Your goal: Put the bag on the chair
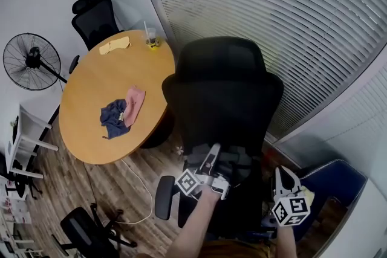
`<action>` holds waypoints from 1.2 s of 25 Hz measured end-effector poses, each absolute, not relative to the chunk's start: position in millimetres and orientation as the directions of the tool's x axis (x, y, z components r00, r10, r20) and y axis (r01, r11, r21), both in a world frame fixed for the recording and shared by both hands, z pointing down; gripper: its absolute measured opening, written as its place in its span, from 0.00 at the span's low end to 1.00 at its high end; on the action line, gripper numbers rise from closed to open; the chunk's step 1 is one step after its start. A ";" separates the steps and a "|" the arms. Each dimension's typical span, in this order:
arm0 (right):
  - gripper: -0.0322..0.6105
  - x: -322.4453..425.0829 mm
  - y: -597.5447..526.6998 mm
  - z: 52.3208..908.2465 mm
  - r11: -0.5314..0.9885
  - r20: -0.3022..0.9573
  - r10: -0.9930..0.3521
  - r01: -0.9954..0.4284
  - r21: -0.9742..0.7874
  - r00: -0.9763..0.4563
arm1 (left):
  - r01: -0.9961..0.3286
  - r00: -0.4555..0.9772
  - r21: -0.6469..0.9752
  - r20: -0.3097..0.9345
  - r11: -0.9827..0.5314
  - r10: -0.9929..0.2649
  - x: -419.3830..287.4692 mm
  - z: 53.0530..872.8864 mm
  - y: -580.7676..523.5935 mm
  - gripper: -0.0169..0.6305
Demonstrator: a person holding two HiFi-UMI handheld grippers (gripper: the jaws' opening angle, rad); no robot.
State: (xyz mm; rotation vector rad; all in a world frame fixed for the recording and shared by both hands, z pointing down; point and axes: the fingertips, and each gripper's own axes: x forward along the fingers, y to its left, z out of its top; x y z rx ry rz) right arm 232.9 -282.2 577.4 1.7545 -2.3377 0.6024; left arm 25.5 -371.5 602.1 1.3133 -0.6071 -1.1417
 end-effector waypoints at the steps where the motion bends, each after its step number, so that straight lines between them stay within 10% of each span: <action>1: 0.07 235.5 -281.5 578.6 0.227 0.362 -0.884 -0.949 -0.221 -0.296 | 0.297 0.375 0.945 -0.245 -0.134 -0.894 25.8 603.4 -372.4 0.06; 30: 0.07 229.0 -255.2 581.0 0.242 0.373 -0.877 -0.949 -0.205 -0.304 | 0.220 0.410 0.972 -0.171 -0.084 -0.896 32.3 609.9 -377.6 0.06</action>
